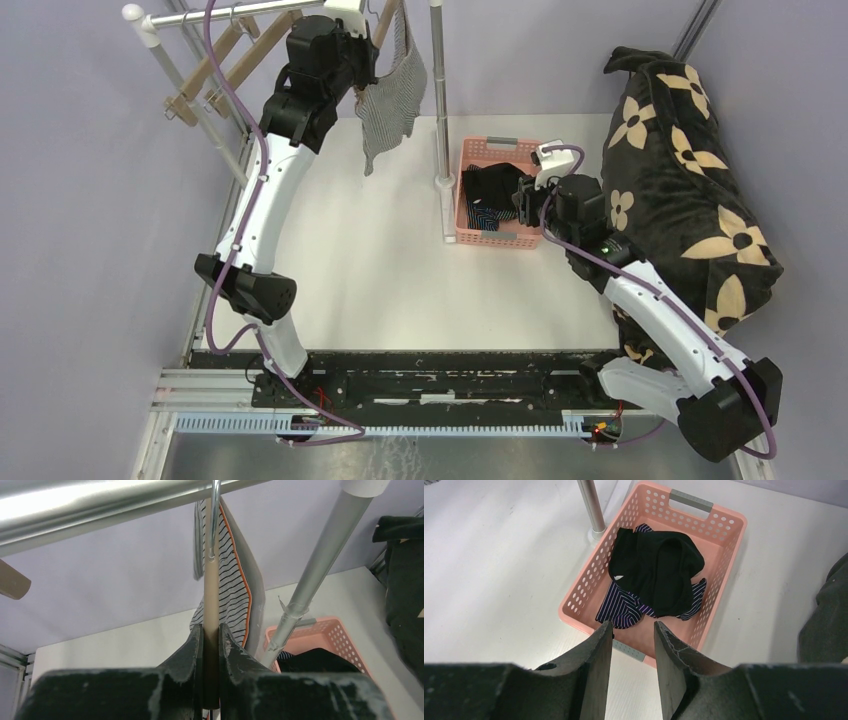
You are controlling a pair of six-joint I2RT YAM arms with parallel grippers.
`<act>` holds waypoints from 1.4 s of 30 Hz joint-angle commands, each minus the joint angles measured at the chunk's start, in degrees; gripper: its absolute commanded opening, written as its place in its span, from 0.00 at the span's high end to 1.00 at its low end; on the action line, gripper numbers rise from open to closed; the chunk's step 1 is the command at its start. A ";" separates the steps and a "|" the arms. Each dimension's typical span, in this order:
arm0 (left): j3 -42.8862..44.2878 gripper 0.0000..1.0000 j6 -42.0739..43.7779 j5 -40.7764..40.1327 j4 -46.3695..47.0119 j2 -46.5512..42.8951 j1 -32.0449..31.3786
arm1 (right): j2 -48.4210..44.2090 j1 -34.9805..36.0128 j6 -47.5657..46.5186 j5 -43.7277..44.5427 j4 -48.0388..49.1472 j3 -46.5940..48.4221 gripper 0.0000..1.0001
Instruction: Remove the underwear clipped to the hanger
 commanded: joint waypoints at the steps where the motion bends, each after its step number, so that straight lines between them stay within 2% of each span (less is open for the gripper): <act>1: 1.48 0.92 0.46 0.79 2.06 0.36 0.37 | -2.47 0.41 -1.02 0.73 2.26 0.11 0.56; 2: 1.29 0.97 0.45 0.79 2.12 0.34 0.29 | -2.58 0.49 -0.99 0.69 2.20 0.20 0.56; 3: 0.99 0.97 0.45 1.01 2.58 0.17 0.31 | -2.64 0.49 -1.09 0.69 2.20 0.19 0.56; 9: -1.85 0.97 -0.49 0.89 7.86 -2.32 0.59 | -2.98 0.48 -1.02 0.43 2.26 -0.65 0.57; 18: -4.45 0.97 -0.85 -3.65 14.10 -6.57 0.86 | -3.03 0.60 -0.83 -0.35 3.13 -1.49 0.60; 24: -5.75 0.97 -1.13 -4.87 16.84 -8.61 1.10 | -2.08 0.66 -0.56 -0.98 3.53 -1.75 0.61; 28: -6.49 0.97 -0.21 -5.49 14.96 -10.32 1.20 | -2.59 0.77 -0.32 -0.92 3.66 -2.22 0.60; 38: -15.34 0.97 1.26 -4.80 13.21 -15.49 3.36 | -3.05 0.83 0.53 -1.24 3.72 -2.60 0.59; 42: -25.26 0.97 0.60 -4.77 17.80 -19.97 3.47 | -3.09 0.92 0.74 -1.32 3.42 -2.47 0.58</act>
